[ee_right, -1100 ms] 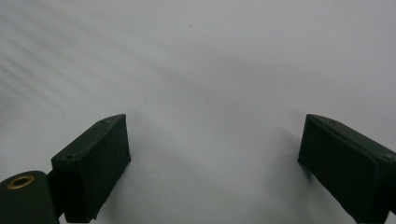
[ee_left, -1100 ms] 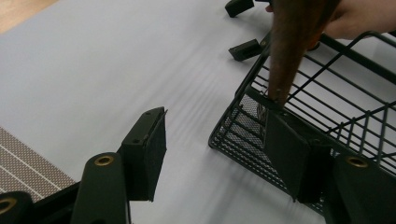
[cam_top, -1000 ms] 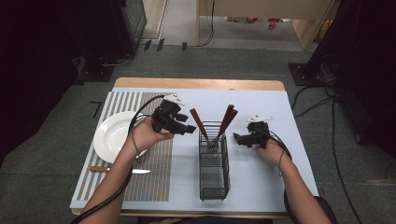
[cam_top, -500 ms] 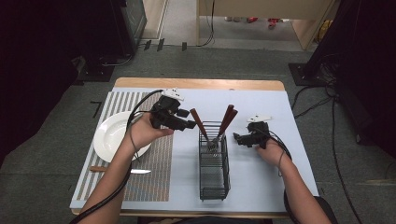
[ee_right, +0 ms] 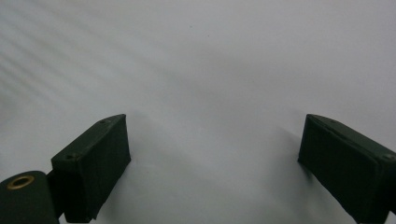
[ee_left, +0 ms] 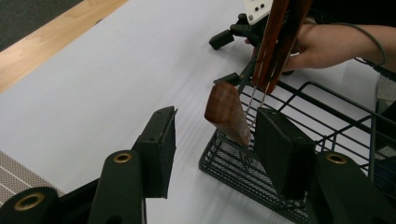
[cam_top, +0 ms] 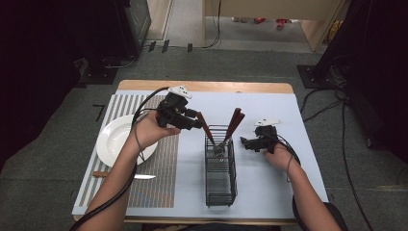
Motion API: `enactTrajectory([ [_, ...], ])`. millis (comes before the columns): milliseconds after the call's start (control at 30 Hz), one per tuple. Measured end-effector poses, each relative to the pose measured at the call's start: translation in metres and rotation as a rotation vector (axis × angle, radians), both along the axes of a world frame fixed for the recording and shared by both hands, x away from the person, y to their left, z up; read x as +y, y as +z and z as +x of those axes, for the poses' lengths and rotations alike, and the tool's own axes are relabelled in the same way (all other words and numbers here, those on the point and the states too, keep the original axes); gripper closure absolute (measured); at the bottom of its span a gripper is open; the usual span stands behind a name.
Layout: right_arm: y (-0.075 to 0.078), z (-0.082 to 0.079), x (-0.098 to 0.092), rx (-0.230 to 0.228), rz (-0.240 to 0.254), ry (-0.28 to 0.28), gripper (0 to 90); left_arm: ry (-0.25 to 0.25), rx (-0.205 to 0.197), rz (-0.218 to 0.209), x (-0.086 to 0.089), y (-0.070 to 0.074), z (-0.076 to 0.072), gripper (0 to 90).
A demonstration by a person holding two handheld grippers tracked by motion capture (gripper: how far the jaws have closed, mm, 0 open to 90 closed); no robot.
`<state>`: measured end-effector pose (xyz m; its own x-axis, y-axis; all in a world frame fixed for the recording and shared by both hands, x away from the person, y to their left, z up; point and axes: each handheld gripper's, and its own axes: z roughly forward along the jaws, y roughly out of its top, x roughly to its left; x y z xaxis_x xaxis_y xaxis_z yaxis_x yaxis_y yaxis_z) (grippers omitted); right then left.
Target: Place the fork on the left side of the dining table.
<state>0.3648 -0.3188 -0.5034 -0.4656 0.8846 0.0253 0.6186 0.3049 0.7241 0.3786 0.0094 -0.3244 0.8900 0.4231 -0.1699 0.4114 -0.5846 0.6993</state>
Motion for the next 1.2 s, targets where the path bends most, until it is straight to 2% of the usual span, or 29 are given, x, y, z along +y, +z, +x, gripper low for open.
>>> enactTrajectory([
  [167,0.0,0.0,0.0,0.0,0.001,0.0,8.1,-0.015,0.003,0.007,-0.002,0.004,0.005,53.4],
  [267,0.0,0.0,0.0,-0.001,0.001,0.0,8.1,-0.025,0.019,0.013,-0.003,0.007,0.009,56.3],
  [367,0.0,0.0,0.0,-0.001,0.001,0.0,8.1,-0.036,0.036,0.009,-0.004,0.01,0.012,58.9],
  [467,0.0,0.0,0.0,0.0,0.001,0.0,8.1,-0.037,0.078,-0.01,-0.004,0.011,0.013,61.0],
  [533,0.0,0.0,0.0,-0.001,0.001,-0.001,8.1,-0.043,0.066,0.015,-0.004,0.01,0.012,66.7],
  [567,0.0,0.0,0.0,-0.001,0.001,-0.001,8.1,-0.042,0.059,0.019,-0.004,0.009,0.011,66.7],
  [633,0.0,0.0,0.0,-0.001,0.001,0.0,8.1,-0.043,0.061,0.019,-0.004,0.009,0.01,72.6],
  [800,0.0,0.0,0.0,-0.001,0.001,0.0,8.1,-0.066,0.078,0.002,-0.003,0.014,0.005,77.5],
  [967,0.0,0.0,0.0,0.0,0.001,-0.001,8.1,-0.049,0.122,-0.001,-0.005,0.018,0.0,79.4],
  [1033,0.0,0.0,0.0,-0.001,0.001,0.0,8.1,-0.053,0.132,-0.014,-0.007,0.02,-0.002,80.4],
  [1200,0.0,0.0,0.0,-0.001,0.001,-0.001,8.1,-0.074,0.118,-0.011,-0.011,0.024,-0.009,81.5],
])
